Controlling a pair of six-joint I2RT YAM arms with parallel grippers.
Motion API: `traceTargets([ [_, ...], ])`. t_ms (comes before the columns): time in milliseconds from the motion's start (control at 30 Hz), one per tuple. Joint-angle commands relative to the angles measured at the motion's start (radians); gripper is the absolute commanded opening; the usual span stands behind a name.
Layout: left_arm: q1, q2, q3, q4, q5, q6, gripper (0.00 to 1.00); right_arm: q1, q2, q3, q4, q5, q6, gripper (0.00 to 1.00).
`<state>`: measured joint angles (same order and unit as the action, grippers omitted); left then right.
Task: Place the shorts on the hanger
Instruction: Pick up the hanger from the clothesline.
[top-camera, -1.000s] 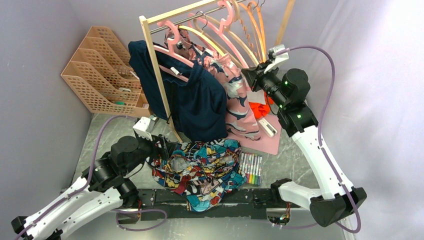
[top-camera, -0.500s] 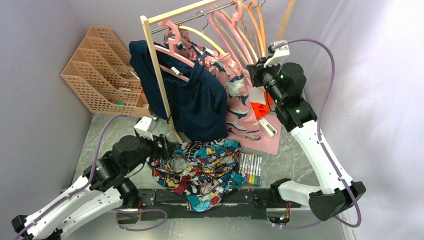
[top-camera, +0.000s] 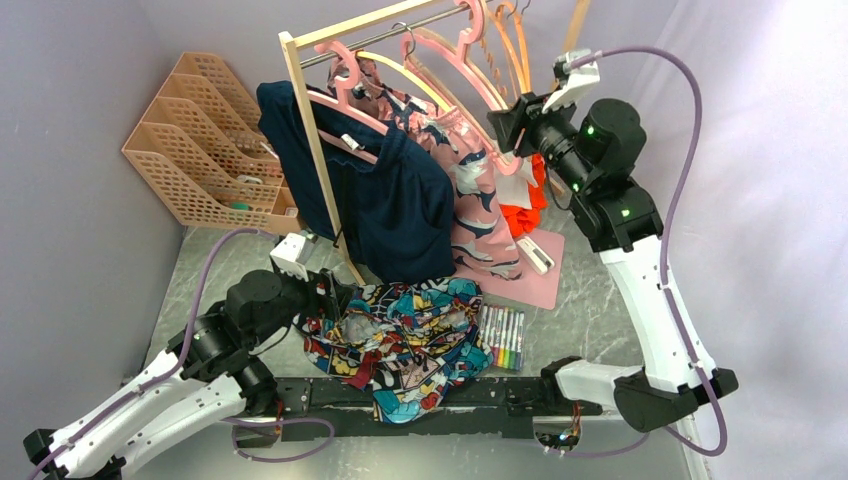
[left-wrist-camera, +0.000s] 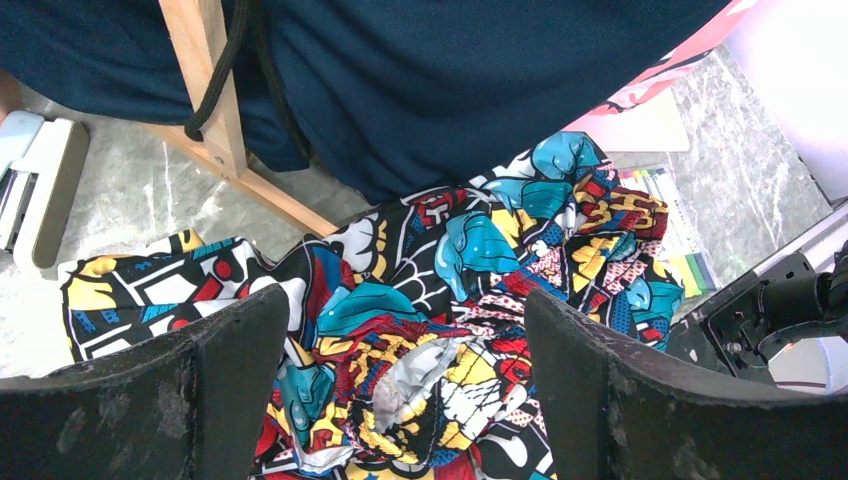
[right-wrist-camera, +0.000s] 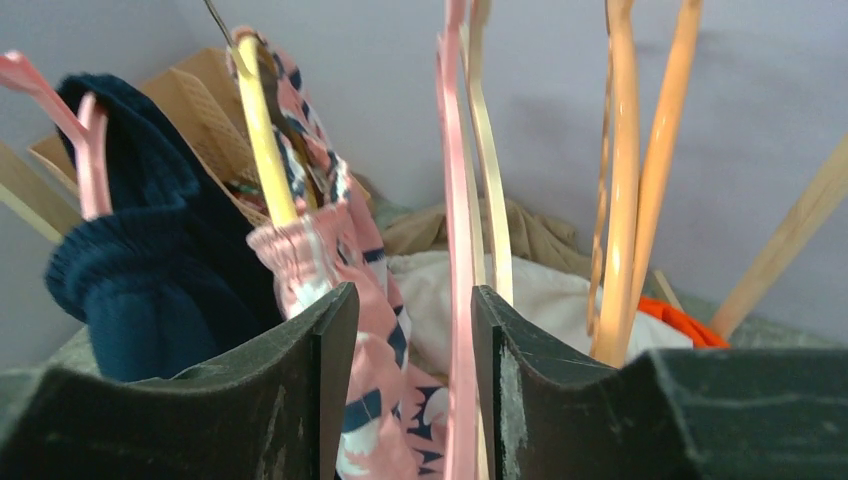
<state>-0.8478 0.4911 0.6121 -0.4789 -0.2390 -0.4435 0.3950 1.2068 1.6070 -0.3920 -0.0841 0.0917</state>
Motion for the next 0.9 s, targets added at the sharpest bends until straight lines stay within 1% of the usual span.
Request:
traceTargets([
  [0,0.002,0.0,-0.001,0.034,0.023,0.012,0.91,0.014,0.056,0.121,-0.086,-0.039,0.003,0.5],
  [133,0.002,-0.004,-0.002,0.036,0.027,0.014,0.91,0.021,0.122,0.215,-0.104,-0.03,0.0,0.52],
  [333,0.003,-0.007,-0.002,0.037,0.027,0.014,0.91,0.021,0.255,0.356,-0.127,-0.016,-0.01,0.52],
  [467,0.001,-0.008,-0.002,0.037,0.029,0.015,0.9,0.02,0.323,0.416,-0.162,0.005,-0.003,0.51],
  [867,-0.001,-0.002,-0.002,0.039,0.034,0.018,0.9,0.019,0.342,0.392,-0.161,0.025,-0.001,0.51],
])
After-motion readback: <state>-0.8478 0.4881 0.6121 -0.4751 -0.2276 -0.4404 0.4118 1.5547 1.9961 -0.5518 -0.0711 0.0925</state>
